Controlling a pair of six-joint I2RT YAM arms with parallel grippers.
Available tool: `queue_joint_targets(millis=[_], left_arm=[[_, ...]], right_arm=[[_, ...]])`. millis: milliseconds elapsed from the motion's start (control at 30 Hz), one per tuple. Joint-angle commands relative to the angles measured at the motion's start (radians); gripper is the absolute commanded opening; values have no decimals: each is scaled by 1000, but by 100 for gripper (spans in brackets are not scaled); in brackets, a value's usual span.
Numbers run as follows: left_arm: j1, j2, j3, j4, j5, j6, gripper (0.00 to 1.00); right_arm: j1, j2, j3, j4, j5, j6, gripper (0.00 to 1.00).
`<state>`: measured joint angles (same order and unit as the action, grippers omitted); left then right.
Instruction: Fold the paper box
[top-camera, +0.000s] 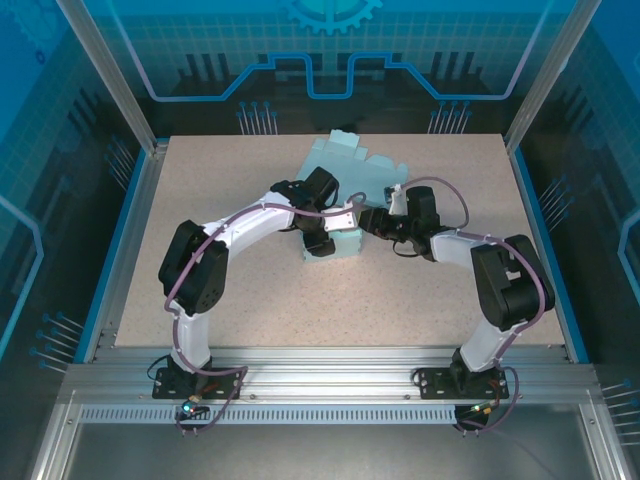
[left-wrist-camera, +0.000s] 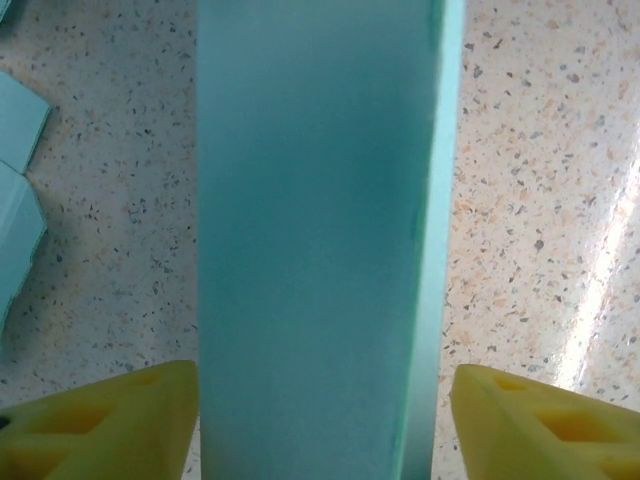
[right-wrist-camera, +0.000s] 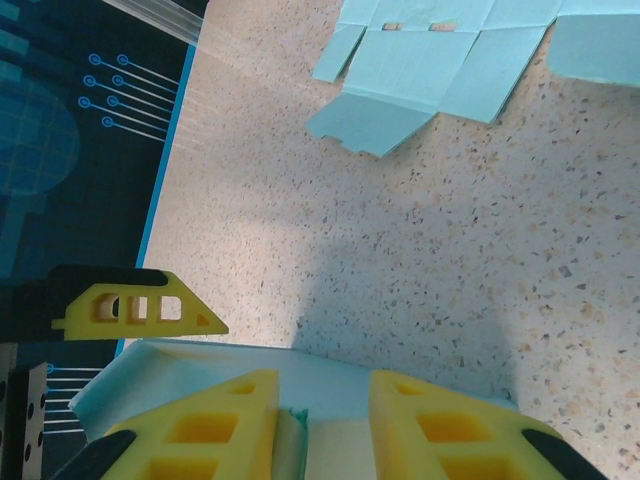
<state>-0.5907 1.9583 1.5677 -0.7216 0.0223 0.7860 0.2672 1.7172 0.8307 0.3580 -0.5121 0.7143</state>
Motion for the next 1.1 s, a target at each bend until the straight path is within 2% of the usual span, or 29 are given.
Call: queue_joint_targets(millis=[0, 233, 533, 733, 967, 1067], left_arm=[[8, -35, -18, 22, 25, -26, 70], [7, -35, -24, 23, 13, -15, 65], [5, -10, -34, 16, -7, -2, 60], [6, -8, -33, 19, -8, -2, 60], [6, -1, -28, 15, -15, -2, 61], [6, 2, -25, 16, -15, -3, 61]], right_arm=[[9, 103, -80, -279, 145, -49, 29], [2, 45, -12, -333, 109, -61, 33], [-16, -50, 226, -517, 108, -108, 51], [-20, -79, 216, -491, 19, -87, 60], [-19, -59, 163, -461, -53, -73, 60], [-18, -34, 142, -457, -51, -77, 57]])
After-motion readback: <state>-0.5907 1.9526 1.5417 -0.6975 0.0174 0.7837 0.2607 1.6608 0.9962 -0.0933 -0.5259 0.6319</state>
